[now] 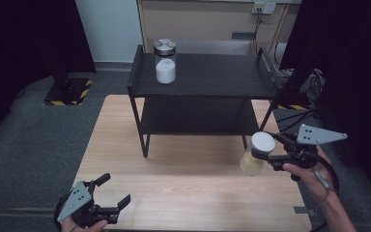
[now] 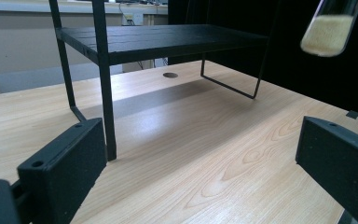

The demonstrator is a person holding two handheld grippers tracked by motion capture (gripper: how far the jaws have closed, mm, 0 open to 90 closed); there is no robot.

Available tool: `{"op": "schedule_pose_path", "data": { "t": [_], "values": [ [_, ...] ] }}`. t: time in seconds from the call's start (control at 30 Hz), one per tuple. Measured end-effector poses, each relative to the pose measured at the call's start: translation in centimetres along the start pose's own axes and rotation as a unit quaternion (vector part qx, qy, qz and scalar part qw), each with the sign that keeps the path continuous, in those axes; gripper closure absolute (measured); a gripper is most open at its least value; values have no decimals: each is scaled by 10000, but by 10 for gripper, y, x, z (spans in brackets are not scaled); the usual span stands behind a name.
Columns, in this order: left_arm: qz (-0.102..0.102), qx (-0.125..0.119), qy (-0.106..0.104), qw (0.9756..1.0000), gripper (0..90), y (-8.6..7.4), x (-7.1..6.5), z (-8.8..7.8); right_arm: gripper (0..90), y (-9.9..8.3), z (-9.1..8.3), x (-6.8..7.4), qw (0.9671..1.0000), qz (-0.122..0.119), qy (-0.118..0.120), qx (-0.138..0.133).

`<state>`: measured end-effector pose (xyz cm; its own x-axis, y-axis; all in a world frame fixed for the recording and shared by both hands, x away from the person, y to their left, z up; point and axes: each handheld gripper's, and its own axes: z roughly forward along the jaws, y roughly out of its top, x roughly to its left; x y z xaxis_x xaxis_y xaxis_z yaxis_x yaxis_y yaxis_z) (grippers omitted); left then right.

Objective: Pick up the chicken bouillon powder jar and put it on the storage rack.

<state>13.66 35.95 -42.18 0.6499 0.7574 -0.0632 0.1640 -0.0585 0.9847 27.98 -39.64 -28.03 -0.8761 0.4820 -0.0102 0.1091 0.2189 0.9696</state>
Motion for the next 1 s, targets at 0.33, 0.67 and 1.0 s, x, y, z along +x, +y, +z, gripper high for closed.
{"op": "schedule_pose_path", "data": {
  "t": [0.33,0.67,1.0],
  "values": [
    [1,6,-6,10000,8,0,0,1,337,42,-1,1,9998,-86,146,-114],
    [-25,0,-18,10000,8,0,2,0,337,88,2,-4,9992,-142,220,-308],
    [-35,-15,-33,10000,8,0,4,0,337,133,9,-10,9989,-161,299,-310]
  ]
}}
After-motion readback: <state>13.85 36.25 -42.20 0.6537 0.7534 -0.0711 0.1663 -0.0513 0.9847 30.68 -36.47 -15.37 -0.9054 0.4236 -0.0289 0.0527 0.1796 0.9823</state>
